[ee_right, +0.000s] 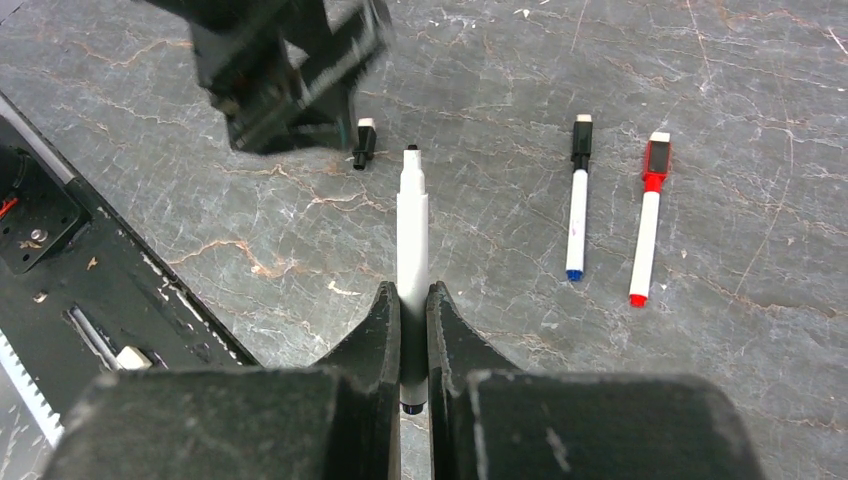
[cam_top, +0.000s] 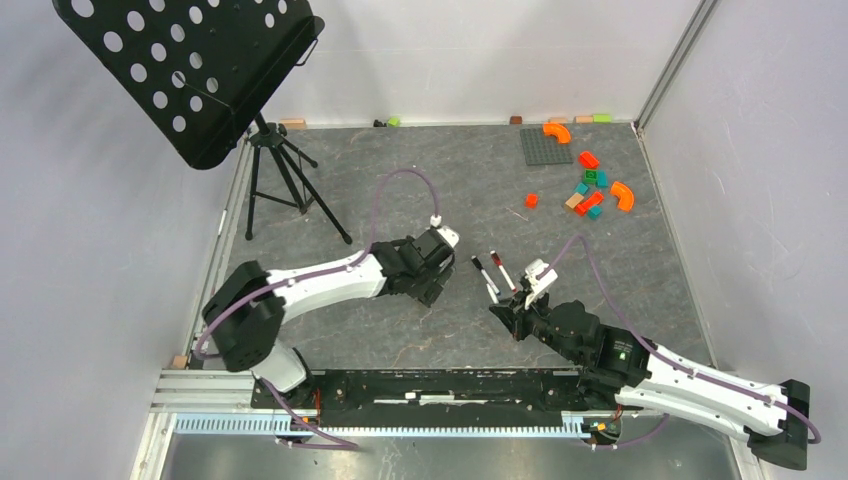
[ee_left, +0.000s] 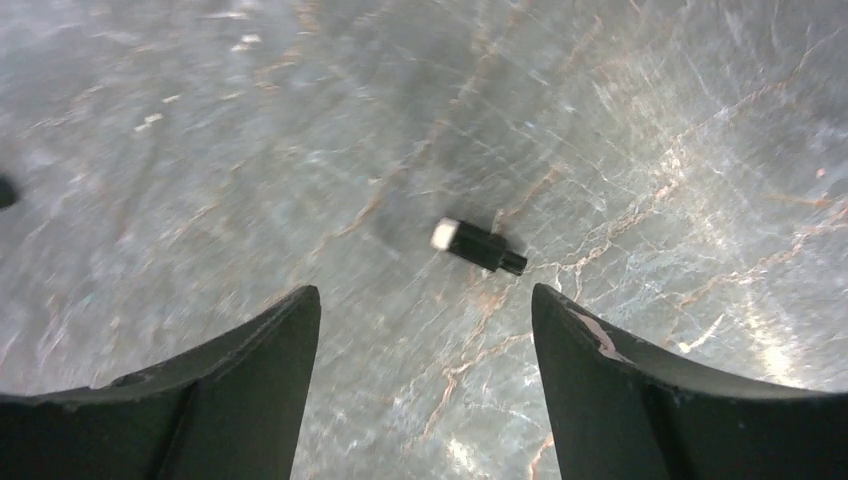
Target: Insert the pens into the pen caps
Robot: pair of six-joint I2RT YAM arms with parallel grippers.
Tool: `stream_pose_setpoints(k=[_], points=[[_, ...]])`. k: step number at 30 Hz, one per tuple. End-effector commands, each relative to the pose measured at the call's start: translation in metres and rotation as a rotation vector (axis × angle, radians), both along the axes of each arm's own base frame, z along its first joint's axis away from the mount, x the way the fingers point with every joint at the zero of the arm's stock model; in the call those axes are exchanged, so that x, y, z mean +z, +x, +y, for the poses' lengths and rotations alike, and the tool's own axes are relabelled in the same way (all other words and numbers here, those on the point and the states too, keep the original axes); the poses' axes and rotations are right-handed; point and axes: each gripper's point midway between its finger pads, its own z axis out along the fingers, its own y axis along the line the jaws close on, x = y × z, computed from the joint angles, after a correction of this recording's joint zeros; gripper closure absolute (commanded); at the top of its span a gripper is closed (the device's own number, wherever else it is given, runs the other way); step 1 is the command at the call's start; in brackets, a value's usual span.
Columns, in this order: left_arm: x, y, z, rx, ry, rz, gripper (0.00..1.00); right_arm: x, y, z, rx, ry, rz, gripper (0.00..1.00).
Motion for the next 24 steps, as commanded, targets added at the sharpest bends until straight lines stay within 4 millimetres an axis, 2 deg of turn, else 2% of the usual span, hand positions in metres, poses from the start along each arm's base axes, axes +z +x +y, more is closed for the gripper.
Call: stream_pose_setpoints(k=[1, 5, 6, 8, 9, 12, 15, 17, 20, 24], points=[[0.071, 0.028, 0.022, 0.355, -0.107, -0.223, 0.16, 0.033, 0.007, 0.001, -0.032, 0.062, -0.049, 0.99], [0.101, 0.039, 0.076, 0.771, -0.162, -0.448, 0.01, 0.037, 0.009, -0.001, -0.049, 0.075, -0.056, 0.99], [0.105, 0.041, 0.086, 0.825, -0.179, -0.496, 0.00, 0.037, 0.008, -0.002, -0.049, 0.077, -0.056, 0.99], [0.100, 0.042, 0.099, 0.922, -0.221, -0.530, 0.00, 0.040, 0.008, -0.003, -0.050, 0.084, -0.056, 0.99], [0.094, 0.041, 0.100, 0.926, -0.232, -0.507, 0.00, 0.040, 0.008, -0.003, -0.052, 0.086, -0.057, 0.99], [0.078, 0.033, 0.092, 0.966, -0.292, -0.399, 0.00, 0.041, 0.010, -0.006, -0.070, 0.092, -0.061, 0.99], [0.064, 0.023, 0.067, 0.970, -0.339, -0.246, 0.00, 0.040, 0.011, -0.007, -0.078, 0.096, -0.061, 0.99], [0.059, 0.014, 0.051, 0.990, -0.355, -0.143, 0.09, 0.038, 0.010, -0.007, -0.078, 0.093, -0.057, 0.99], [0.052, 0.007, 0.027, 0.988, -0.387, -0.085, 0.11, 0.036, 0.010, -0.007, -0.081, 0.095, -0.052, 0.99], [0.031, 0.006, 0.007, 0.966, -0.391, -0.025, 0.12, 0.036, 0.009, -0.009, -0.082, 0.101, -0.048, 0.99]])
